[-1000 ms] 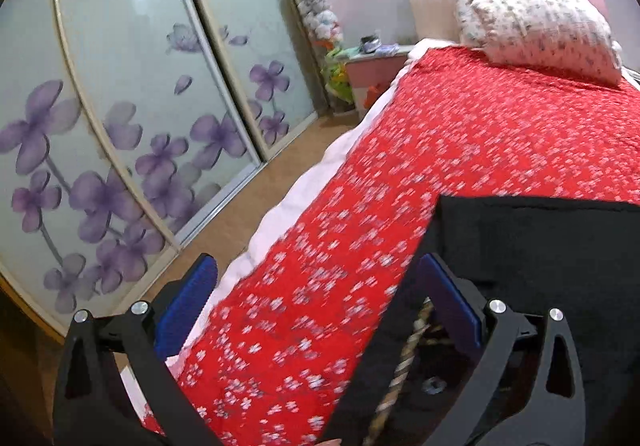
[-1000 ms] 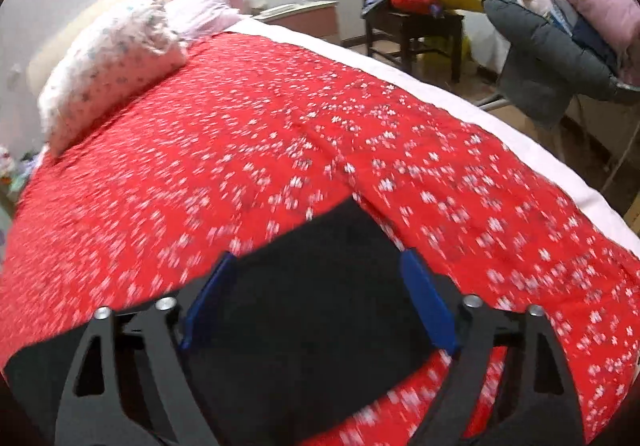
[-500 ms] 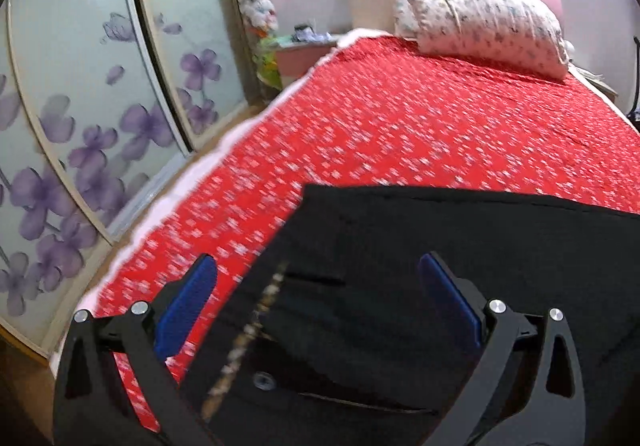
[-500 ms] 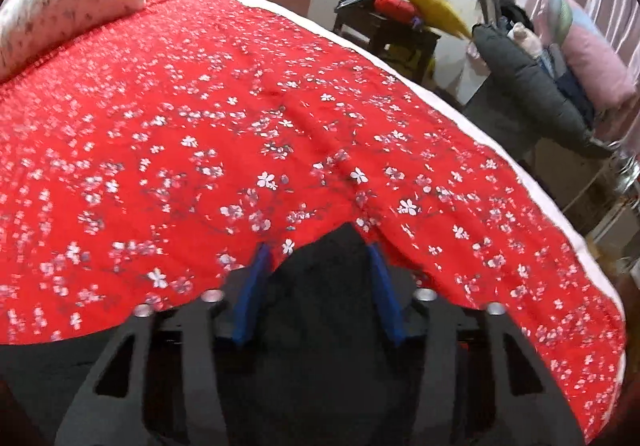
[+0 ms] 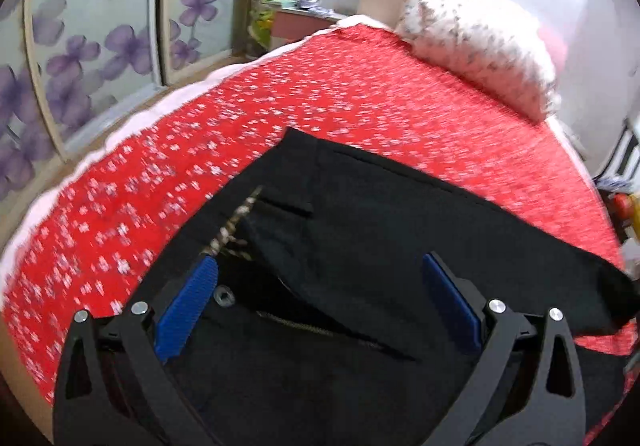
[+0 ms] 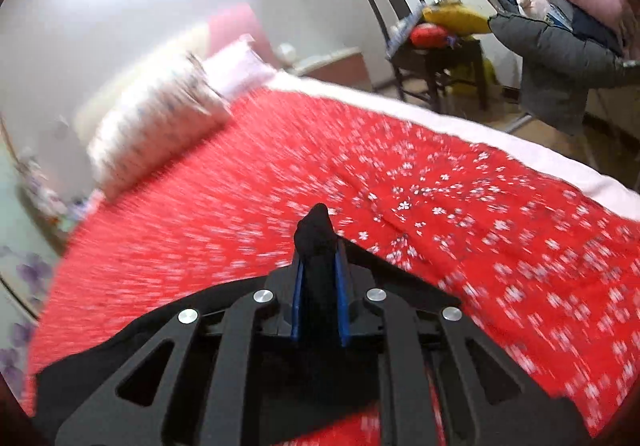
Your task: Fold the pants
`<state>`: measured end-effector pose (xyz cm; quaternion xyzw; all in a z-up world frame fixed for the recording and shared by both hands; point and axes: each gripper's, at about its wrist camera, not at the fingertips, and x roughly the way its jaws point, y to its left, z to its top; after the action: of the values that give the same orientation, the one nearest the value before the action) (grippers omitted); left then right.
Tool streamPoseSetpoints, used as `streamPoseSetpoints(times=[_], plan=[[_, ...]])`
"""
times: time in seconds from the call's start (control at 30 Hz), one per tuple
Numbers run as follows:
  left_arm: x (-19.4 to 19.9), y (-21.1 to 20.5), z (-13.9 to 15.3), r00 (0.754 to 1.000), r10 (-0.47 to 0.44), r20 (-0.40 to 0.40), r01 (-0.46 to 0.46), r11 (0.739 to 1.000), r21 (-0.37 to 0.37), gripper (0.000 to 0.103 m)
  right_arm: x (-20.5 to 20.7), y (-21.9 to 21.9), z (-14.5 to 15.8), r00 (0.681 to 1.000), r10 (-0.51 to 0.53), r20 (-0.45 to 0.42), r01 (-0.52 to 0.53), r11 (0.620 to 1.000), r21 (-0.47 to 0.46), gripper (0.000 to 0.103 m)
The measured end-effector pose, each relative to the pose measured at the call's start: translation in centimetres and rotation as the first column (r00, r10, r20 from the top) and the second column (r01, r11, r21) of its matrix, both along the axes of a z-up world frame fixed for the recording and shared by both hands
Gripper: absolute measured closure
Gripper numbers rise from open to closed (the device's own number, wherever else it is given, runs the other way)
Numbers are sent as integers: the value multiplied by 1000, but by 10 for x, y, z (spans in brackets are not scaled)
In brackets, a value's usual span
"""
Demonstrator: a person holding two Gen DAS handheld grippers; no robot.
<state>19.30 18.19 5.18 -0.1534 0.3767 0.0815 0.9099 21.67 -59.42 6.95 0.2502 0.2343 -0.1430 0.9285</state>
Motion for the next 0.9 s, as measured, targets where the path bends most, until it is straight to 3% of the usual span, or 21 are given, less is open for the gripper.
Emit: streamPoseSetpoints(times=[0.13, 0.27, 0.37, 0.5, 0.6, 0.77, 0.9], plan=[[-23, -6, 7, 997, -79, 6, 79, 994, -80, 2, -77, 12, 11, 993, 41, 112, -47, 997, 59, 89], [-47, -15, 13, 988, -152, 23, 154, 980, -129, 2, -158, 16, -9, 982, 12, 191, -51, 978, 201, 89], [-59, -20, 13, 985, -168, 41, 172, 968, -181, 2, -203, 19, -47, 982, -61, 178, -4, 938, 347, 89], [-66, -40, 17, 978, -205, 41, 209, 969, -134, 2, -224, 30, -86, 989, -112, 101, 55, 888, 456, 89], [-59, -59, 20, 973, -228, 41, 232, 965, -125, 2, -228, 32, -81, 990, -96, 100, 41, 893, 449, 89], [-9, -90, 15, 969, -246, 20, 244, 943, -227, 2, -223, 41, -72, 995, -65, 81, 32, 934, 356, 89], [43, -118, 13, 961, -277, 1, 273, 947, -168, 3, -223, 39, -76, 995, -57, 78, 26, 937, 349, 89]])
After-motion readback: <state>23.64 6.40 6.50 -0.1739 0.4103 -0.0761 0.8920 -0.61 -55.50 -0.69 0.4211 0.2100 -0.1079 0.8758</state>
